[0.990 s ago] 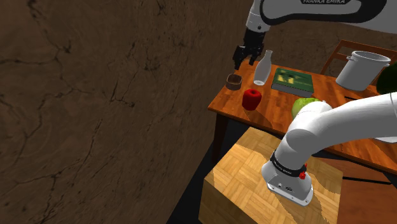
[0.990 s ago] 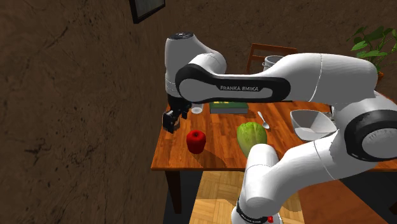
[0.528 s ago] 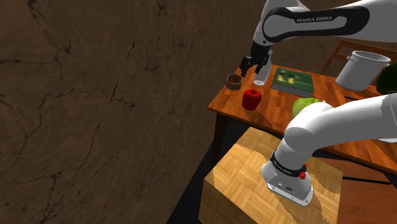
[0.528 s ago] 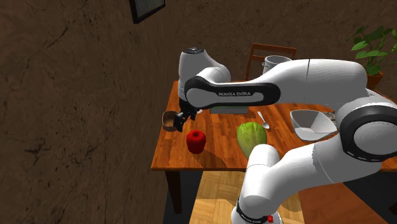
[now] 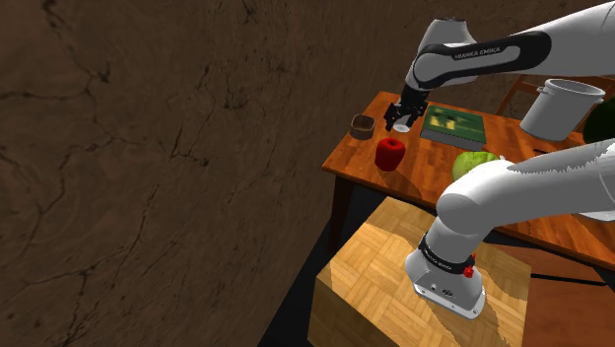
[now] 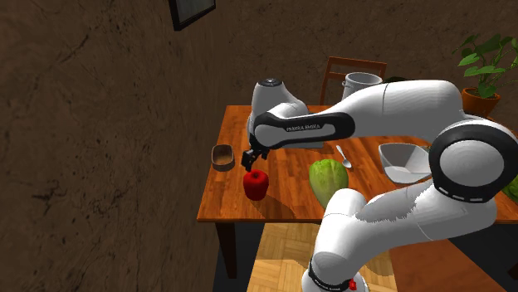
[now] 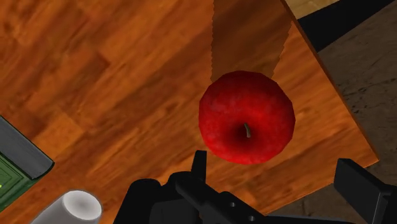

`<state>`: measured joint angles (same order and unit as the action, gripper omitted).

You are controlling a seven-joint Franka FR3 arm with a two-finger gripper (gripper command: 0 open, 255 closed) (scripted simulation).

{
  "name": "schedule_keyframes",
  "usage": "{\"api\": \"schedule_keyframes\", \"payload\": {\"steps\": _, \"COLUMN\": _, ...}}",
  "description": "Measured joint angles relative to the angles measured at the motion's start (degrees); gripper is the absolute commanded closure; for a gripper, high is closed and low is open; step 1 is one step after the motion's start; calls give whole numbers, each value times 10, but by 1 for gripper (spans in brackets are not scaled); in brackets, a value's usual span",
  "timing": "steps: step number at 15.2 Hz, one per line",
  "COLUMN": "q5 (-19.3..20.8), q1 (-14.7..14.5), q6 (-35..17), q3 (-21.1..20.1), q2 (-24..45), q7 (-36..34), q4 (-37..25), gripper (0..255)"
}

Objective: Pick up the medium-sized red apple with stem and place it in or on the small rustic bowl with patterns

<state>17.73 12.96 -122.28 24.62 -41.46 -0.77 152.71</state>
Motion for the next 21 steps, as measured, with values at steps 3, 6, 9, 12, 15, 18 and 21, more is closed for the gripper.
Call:
{"api": "schedule_keyframes", "payload": {"steps": 3, "q5": 6, "q1": 2, "q6": -30, "q3": 12, "q2": 16, "q7": 2, "q4": 12, "gripper": 0}}
{"api": "schedule_keyframes", "payload": {"steps": 6, "q5": 9, "q1": 1, "q6": -59, "q3": 20, "q2": 33, "q7": 2, "q4": 24, "gripper": 0}}
{"api": "schedule_keyframes", "payload": {"steps": 9, "q5": 12, "q1": 0, "q6": -82, "q3": 28, "q2": 48, "q7": 3, "q4": 32, "gripper": 0}}
{"api": "schedule_keyframes", "payload": {"steps": 12, "q5": 12, "q1": 0, "q6": -84, "q3": 28, "q2": 49, "q7": 2, "q4": 33, "gripper": 0}}
{"api": "schedule_keyframes", "payload": {"steps": 15, "q5": 12, "q1": 0, "q6": -85, "q3": 28, "q2": 49, "q7": 2, "q4": 33, "gripper": 255}}
{"api": "schedule_keyframes", "payload": {"steps": 18, "q5": 12, "q1": 0, "q6": -85, "q3": 28, "q2": 49, "q7": 2, "q4": 33, "gripper": 255}}
{"api": "schedule_keyframes", "payload": {"steps": 21, "q5": 12, "q1": 0, "q6": -85, "q3": 28, "q2": 49, "q7": 2, "q4": 33, "gripper": 255}}
